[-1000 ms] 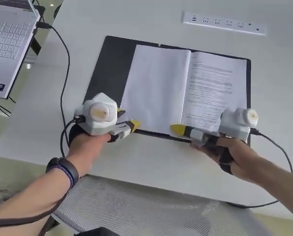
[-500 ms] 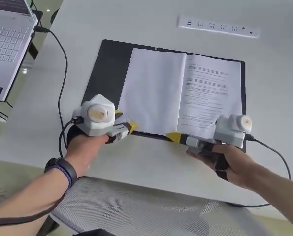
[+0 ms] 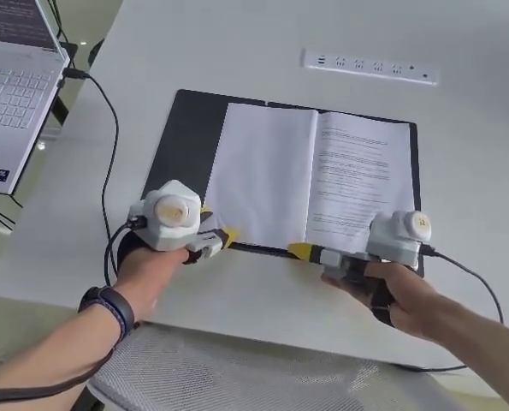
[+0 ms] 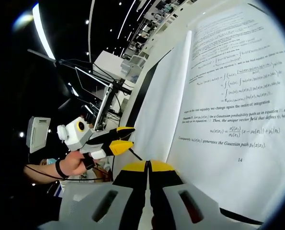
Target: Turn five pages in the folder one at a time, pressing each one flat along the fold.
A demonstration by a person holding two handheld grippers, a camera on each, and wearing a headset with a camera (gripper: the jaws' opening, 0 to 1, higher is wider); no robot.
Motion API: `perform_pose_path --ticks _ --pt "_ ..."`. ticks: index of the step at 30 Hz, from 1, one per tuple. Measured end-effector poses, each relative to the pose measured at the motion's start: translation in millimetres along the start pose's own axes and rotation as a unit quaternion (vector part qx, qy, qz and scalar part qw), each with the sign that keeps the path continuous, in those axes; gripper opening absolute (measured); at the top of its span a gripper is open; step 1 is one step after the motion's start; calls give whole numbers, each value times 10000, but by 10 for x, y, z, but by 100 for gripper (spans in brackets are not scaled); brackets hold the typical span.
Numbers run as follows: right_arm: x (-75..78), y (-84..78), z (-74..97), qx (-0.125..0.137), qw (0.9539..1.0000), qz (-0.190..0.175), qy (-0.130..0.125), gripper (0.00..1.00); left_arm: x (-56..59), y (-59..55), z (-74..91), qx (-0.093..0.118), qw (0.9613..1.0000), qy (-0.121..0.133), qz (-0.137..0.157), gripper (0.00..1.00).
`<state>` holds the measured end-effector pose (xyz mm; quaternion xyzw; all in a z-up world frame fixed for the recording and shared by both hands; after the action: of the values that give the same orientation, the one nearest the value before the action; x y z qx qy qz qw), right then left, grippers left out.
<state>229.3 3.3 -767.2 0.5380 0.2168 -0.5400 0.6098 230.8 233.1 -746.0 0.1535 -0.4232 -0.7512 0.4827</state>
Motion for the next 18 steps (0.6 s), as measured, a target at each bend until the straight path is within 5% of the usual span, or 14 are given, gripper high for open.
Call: perform_pose_path --ticks 11,18 --pt "57 -16 45 -12 10000 -36 -34 0 28 44 3 -165 9998 -67 -40 37" --pt "-20 61 228 53 9998 177 23 7 15 100 -1 -143 9998 -138 -5 42"
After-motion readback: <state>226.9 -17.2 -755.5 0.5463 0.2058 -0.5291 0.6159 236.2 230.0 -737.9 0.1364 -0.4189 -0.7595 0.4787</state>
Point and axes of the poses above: the centre of the closed fingertips' face, and the gripper's own axes: z roughly backward along the fingers, x roughly to its right, y roughly out of its top, the point moved 9 cm from there along z, roughly backward along the fingers, and after that the axes turned 6 degrees about x, right-handed, at the moved point
